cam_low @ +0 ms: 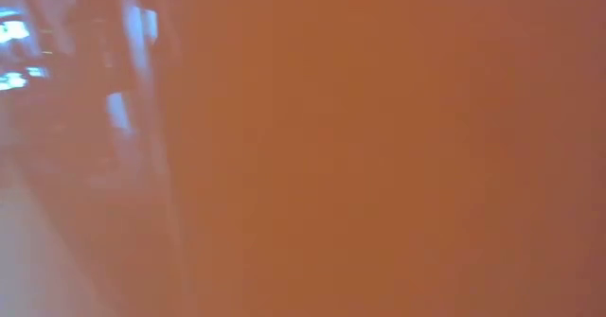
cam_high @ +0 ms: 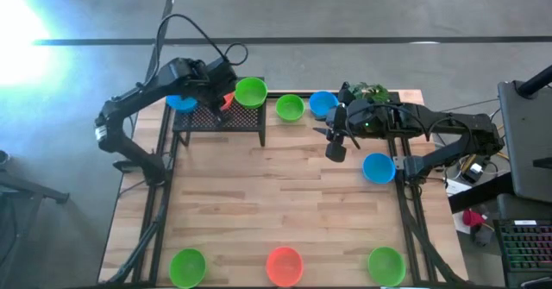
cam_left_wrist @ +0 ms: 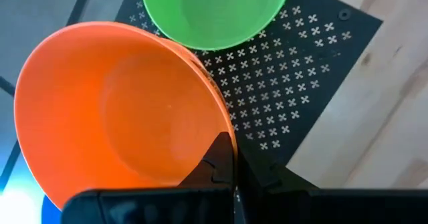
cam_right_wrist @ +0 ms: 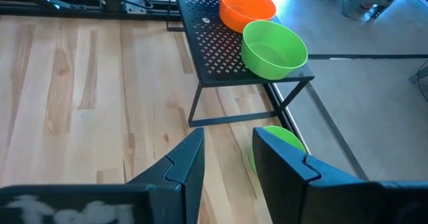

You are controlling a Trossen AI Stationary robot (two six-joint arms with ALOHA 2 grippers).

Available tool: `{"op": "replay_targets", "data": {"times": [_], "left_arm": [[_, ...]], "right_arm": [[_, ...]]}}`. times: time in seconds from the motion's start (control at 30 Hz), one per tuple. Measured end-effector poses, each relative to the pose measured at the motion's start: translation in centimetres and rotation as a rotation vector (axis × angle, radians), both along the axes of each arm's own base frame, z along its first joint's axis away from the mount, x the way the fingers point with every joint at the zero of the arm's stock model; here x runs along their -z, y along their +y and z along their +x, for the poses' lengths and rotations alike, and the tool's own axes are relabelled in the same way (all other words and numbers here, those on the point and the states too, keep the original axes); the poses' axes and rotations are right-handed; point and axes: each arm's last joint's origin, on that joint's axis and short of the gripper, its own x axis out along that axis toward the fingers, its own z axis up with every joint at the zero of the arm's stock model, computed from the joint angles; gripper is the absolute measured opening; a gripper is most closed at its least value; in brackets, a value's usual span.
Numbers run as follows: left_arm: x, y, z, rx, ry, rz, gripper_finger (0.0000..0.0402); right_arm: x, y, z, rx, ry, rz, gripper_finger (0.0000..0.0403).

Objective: Pick & Place Mini bowls
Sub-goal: Stack the orange bowl on top of the orange bowl on the shelf

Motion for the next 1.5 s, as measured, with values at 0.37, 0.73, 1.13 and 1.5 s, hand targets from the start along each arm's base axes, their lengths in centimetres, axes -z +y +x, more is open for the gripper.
{"op": "replay_targets", "data": {"times": [0.37,0.73,1.13,1.5], "left_arm": [[1.7,1.7,1.3,-0.024,0.065,-0.026,0.0],[2.4,2.9,1.5,-0.054,0.08,-0.041,0.0],[2.4,3.0,1.6,-0.049,0.071,-0.026,0.001],[2.3,3.0,1.6,-0.044,0.088,-0.004,0.0012]], "right_arm": [[0.0,0.0,0.0,0.0,0.0,0.0,0.013],[0.0,0.0,0.0,0.0,0.0,0.0,0.0121],[0.0,0.0,0.0,0.0,0.0,0.0,0.0128],[0.0,0.0,0.0,0.0,0.0,0.0,0.0124]]}}
